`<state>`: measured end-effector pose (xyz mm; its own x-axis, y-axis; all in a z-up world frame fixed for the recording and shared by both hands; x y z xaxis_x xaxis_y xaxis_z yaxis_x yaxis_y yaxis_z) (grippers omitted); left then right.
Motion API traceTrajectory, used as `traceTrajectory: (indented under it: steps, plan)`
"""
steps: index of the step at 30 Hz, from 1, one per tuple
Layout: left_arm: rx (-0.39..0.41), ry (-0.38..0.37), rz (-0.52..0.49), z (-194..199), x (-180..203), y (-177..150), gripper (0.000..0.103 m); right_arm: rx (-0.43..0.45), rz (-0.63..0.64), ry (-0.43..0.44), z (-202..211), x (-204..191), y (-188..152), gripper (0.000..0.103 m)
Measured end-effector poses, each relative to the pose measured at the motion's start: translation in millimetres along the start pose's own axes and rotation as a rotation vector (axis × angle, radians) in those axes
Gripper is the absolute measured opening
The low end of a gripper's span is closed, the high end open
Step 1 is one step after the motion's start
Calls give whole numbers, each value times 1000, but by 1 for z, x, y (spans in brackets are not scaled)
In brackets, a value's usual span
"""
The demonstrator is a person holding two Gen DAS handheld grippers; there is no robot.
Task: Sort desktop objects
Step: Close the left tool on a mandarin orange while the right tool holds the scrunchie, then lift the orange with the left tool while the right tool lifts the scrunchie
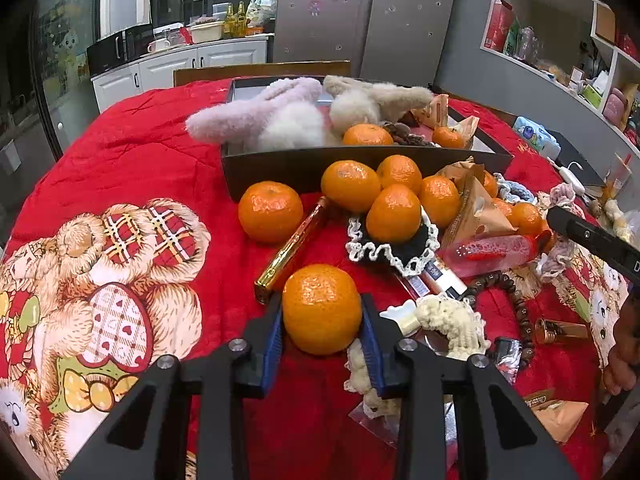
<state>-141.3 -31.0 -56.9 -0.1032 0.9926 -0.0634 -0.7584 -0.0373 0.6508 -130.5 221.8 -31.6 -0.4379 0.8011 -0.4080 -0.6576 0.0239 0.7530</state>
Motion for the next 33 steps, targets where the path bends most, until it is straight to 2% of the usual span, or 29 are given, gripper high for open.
traceTrajectory:
  steps: [17, 26, 33]
  plan:
    - [0, 9, -12, -3, 0, 1, 36, -17, -7, -2, -3, 3, -2, 25]
    - [0, 5, -9, -4, -1, 2, 36, -14, 26, -42, -3, -2, -2, 25]
    - [22, 11, -2, 2, -1, 2, 35, -19, 54, -27, -4, -11, -4, 25]
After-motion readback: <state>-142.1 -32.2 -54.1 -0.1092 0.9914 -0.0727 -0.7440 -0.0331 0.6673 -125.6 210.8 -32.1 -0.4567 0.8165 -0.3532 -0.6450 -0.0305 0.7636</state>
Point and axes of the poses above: each gripper's, at about its wrist camera, not at the fingertips, and z roughly against the way its jaws point, x to its right, y to its top, the point moved 1 cm from there along -z, roughly the way its jaws point, and after that the axes turned 13 degrees about y, right-handed, at the moved point
